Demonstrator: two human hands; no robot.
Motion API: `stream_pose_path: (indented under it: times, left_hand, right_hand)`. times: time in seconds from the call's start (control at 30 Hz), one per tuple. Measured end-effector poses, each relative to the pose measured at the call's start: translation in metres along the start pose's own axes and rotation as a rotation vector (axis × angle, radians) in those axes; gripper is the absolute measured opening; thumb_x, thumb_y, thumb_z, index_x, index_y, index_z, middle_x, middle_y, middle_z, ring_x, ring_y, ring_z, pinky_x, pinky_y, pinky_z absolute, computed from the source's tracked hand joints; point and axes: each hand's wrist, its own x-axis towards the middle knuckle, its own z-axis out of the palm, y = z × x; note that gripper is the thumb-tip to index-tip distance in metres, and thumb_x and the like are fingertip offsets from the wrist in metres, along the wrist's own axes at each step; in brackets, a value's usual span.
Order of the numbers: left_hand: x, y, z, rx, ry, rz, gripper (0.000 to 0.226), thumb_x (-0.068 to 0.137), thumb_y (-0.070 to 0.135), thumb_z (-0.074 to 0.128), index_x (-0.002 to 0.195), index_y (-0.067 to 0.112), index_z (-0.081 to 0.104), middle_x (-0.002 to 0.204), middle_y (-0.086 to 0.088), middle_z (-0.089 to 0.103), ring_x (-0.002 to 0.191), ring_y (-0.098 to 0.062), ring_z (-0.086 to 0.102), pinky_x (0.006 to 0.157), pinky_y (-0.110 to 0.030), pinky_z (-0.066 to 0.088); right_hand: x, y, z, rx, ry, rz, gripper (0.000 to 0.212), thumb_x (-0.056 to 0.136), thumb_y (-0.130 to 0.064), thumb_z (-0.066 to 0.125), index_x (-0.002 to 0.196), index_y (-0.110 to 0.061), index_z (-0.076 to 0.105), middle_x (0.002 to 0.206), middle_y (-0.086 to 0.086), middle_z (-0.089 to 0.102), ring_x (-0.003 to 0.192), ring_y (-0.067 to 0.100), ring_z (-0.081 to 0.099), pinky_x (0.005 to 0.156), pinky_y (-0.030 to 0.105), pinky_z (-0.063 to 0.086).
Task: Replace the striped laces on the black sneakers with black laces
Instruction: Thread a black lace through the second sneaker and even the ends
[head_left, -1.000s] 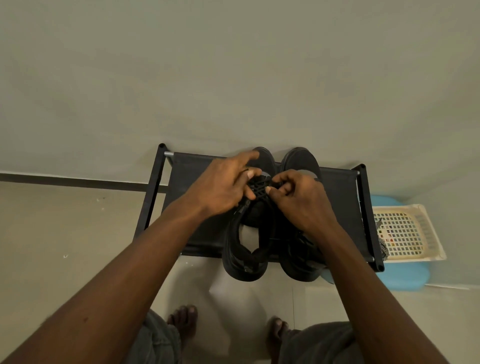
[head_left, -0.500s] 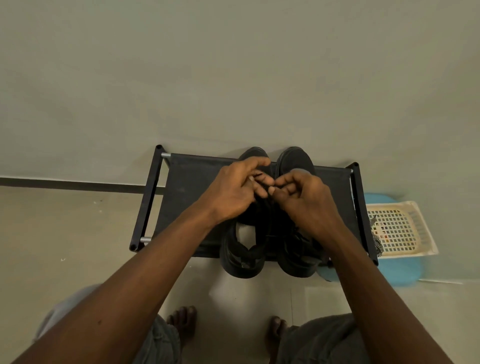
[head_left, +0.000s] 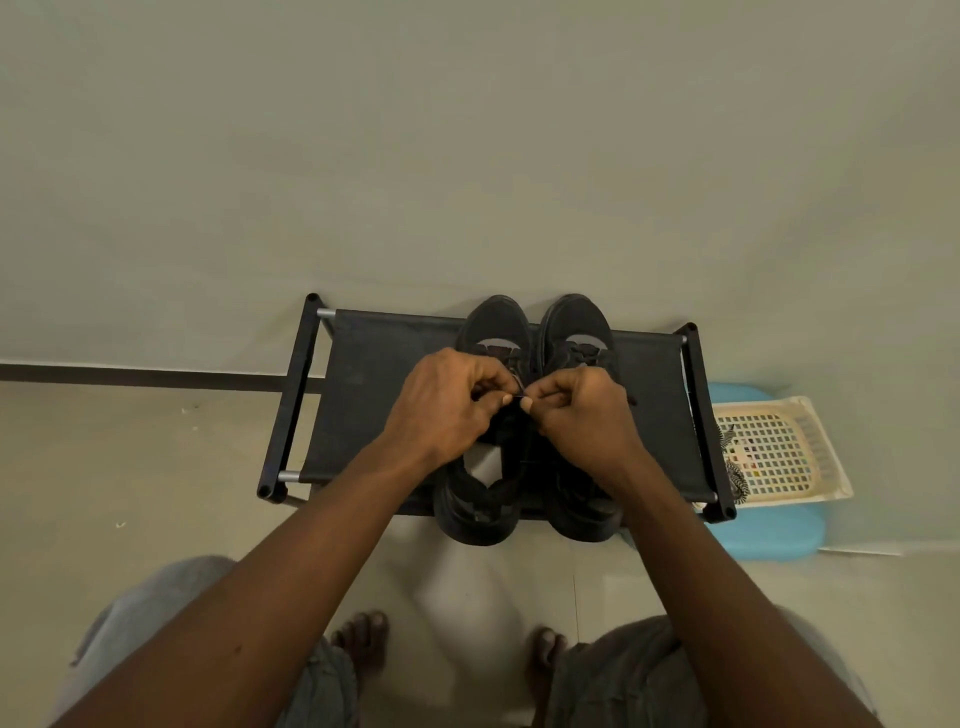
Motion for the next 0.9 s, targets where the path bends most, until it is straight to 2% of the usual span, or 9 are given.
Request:
stream_pose_path:
  times: [0.13,0.23,0.37,0.47,0.67,0.73,0.8,0.9]
  left_hand:
    - [0.001,-0.003,0.007,0.006,0.036,-0.034,0.019,0.09,0.019,0.078,0.106,0.03,0.08,0.093,0.013,0.078,0.085,0.0,0.071,0.086,-0.03,0.062]
    - [0.003,-0.006,0.008,0.123,0.015,0.02,0.011,0.091,0.026,0.074,0.102,0.029,0.077,0.094,0.012,0.075,0.089,-0.009,0.065,0.085,-0.035,0.058]
    - [0.0,-0.002,0.007,0.305,-0.04,0.118,0.005,0.094,0.026,0.066,0.097,0.025,0.069,0.091,0.008,0.062,0.09,-0.013,0.045,0.08,-0.03,0.042]
    - [-0.001,0.0,0.004,0.339,-0.08,0.146,0.005,0.094,0.029,0.063,0.094,0.025,0.065,0.091,0.005,0.06,0.089,-0.014,0.043,0.076,-0.028,0.036]
    - [-0.003,0.006,0.007,0.419,-0.103,0.153,0.014,0.095,0.037,0.058,0.098,0.026,0.065,0.097,0.005,0.062,0.1,-0.018,0.05,0.076,-0.032,0.04]
    - [-0.002,0.009,0.008,0.474,-0.075,0.122,0.019,0.095,0.04,0.055,0.1,0.025,0.066,0.099,0.002,0.064,0.102,-0.021,0.053,0.083,-0.039,0.045]
    - [-0.001,0.013,0.01,0.54,-0.063,0.093,0.023,0.096,0.041,0.053,0.103,0.024,0.067,0.102,0.001,0.066,0.105,-0.023,0.054,0.09,-0.043,0.043]
    - [-0.003,0.017,0.017,0.58,-0.017,0.081,0.024,0.095,0.042,0.053,0.099,0.025,0.069,0.099,0.003,0.068,0.105,-0.022,0.056,0.096,-0.044,0.038]
  right_hand:
    - [0.006,0.007,-0.002,0.23,-0.03,0.157,0.009,0.091,-0.009,0.075,0.083,-0.011,0.078,0.075,0.011,0.076,0.077,0.029,0.076,0.075,0.042,0.065]
    - [0.009,0.008,-0.001,0.326,-0.053,0.205,0.009,0.091,-0.005,0.075,0.082,-0.007,0.077,0.079,0.014,0.076,0.081,0.028,0.075,0.074,0.037,0.064]
    - [0.011,0.009,-0.002,0.368,-0.076,0.236,0.006,0.091,-0.004,0.074,0.085,-0.002,0.076,0.084,0.017,0.076,0.084,0.028,0.076,0.076,0.038,0.064]
    - [0.01,0.007,-0.004,0.381,-0.077,0.247,0.005,0.091,-0.003,0.074,0.086,-0.001,0.075,0.085,0.019,0.076,0.08,0.025,0.074,0.074,0.035,0.064]
    - [0.006,0.002,-0.007,0.396,-0.088,0.239,0.005,0.09,-0.002,0.075,0.085,-0.001,0.075,0.078,0.013,0.075,0.074,0.019,0.073,0.069,0.029,0.063]
    - [0.005,0.001,-0.009,0.382,-0.094,0.215,0.006,0.09,-0.005,0.075,0.086,-0.001,0.076,0.082,0.016,0.076,0.078,0.025,0.074,0.073,0.033,0.064]
    - [0.002,0.0,-0.013,0.287,-0.089,0.141,0.009,0.092,-0.01,0.074,0.086,-0.004,0.077,0.081,0.014,0.076,0.08,0.028,0.075,0.075,0.036,0.064]
    - [-0.002,-0.001,-0.017,-0.007,-0.054,0.005,0.018,0.095,-0.017,0.07,0.079,-0.014,0.077,0.071,0.003,0.074,0.069,0.019,0.073,0.069,0.033,0.063]
